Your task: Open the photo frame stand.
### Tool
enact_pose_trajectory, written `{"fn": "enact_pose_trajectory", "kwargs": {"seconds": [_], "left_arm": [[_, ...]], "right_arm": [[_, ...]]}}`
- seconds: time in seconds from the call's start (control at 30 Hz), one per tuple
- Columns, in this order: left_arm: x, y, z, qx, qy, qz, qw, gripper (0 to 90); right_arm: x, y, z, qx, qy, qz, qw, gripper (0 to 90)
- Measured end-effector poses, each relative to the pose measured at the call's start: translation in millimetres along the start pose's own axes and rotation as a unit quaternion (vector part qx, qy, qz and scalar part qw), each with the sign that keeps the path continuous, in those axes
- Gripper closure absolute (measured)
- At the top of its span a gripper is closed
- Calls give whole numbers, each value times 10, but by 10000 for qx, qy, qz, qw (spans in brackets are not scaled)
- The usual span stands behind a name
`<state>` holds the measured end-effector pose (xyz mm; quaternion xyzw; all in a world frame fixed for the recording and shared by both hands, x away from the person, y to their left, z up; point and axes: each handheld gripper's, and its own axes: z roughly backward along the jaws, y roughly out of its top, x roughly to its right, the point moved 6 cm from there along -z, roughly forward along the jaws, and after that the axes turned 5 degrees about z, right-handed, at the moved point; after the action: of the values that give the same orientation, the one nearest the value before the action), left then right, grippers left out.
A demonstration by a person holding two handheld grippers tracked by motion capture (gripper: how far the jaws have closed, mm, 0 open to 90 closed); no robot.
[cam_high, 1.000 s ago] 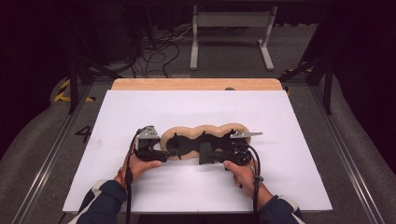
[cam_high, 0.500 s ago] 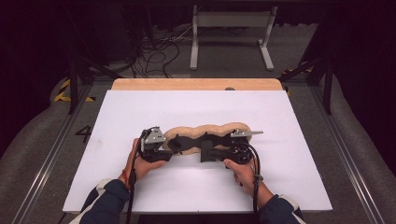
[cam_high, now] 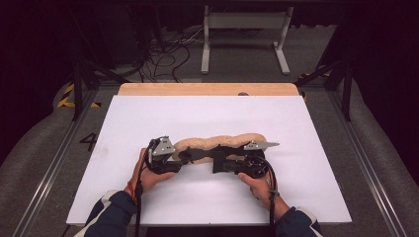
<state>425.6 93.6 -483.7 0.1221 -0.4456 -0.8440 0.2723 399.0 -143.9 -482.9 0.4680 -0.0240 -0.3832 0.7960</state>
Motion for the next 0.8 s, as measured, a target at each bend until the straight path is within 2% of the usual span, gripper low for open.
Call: {"fn": "enact_pose_trajectory", "kwargs": {"seconds": [0.2,0.4,0.43,0.47,0.57,0.6,0.67,0.73,0.8], "left_arm": [[2,0,61,72,-69,47,9999,475],[-14,3,132,162,-9,108,9998,486],[-16,4,132,182,-27,105,9998,489],[-14,0,137,169,-41,111,9998,490],[-7,2,139,167,-38,113,9998,494],[-5,3,141,167,-37,105,9998,494],[-9,4,141,171,-31,101,9998,496],[-15,2,142,182,-60,90,9998,498],[-13,0,148,192,-77,92,9997,499]], "right_arm": [[-27,-47,17,-107,-107,149,9998,781],[-58,-60,56,-89,-189,285,9994,779],[-70,-63,70,-58,-286,396,9988,780],[-74,-62,77,-50,-290,401,9988,786],[-122,-44,99,66,-66,509,9987,812],[-122,-44,99,66,-66,509,9987,812],[-159,-56,79,-122,-328,691,9970,804],[-193,-62,63,-104,-265,754,9967,802],[-193,-64,63,-117,-308,764,9965,803]]}}
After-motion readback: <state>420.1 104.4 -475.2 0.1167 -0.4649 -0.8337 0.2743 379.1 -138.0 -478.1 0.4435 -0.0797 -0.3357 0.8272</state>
